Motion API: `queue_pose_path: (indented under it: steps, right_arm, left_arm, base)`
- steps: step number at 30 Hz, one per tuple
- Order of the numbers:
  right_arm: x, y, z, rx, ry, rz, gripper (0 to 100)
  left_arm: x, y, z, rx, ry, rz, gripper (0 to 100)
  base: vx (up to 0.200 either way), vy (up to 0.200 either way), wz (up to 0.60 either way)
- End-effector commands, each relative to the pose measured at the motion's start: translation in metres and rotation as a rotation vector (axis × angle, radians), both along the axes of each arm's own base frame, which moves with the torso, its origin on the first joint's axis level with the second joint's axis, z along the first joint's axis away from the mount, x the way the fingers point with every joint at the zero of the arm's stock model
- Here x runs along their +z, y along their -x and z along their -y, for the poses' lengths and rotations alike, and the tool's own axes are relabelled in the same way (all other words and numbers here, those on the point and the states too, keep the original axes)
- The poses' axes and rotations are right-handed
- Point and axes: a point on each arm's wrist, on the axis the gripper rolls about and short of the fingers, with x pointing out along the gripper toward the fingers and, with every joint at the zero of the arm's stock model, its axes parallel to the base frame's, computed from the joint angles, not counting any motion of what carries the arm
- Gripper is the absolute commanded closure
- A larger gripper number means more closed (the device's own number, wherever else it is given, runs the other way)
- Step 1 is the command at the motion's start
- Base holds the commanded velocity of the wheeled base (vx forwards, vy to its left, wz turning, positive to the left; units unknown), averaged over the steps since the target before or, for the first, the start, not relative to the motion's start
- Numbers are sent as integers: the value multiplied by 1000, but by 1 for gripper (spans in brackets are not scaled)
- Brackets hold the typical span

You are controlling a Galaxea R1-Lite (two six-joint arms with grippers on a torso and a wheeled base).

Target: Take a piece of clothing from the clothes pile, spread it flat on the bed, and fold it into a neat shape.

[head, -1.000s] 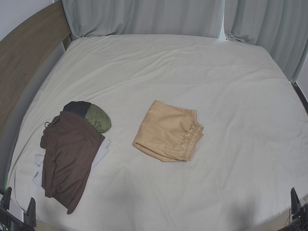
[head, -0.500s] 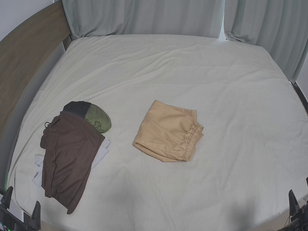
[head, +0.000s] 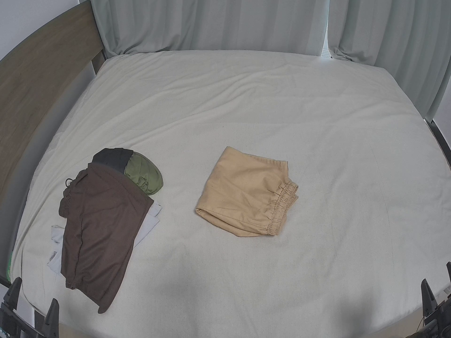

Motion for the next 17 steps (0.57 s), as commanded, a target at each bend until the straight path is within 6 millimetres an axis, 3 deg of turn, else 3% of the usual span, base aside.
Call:
queue_pose_path:
  steps: [1,17]
  right_arm:
    - [-5,0,0,7,4,-3,0]
    - [-5,0,0,9,5,-3,0]
  left_arm:
    - [-8,0,-1,46,43,-23,0]
    - [-7,0,-1,42,51,-19,0]
  base:
    - [0,0,0]
    - [0,0,0]
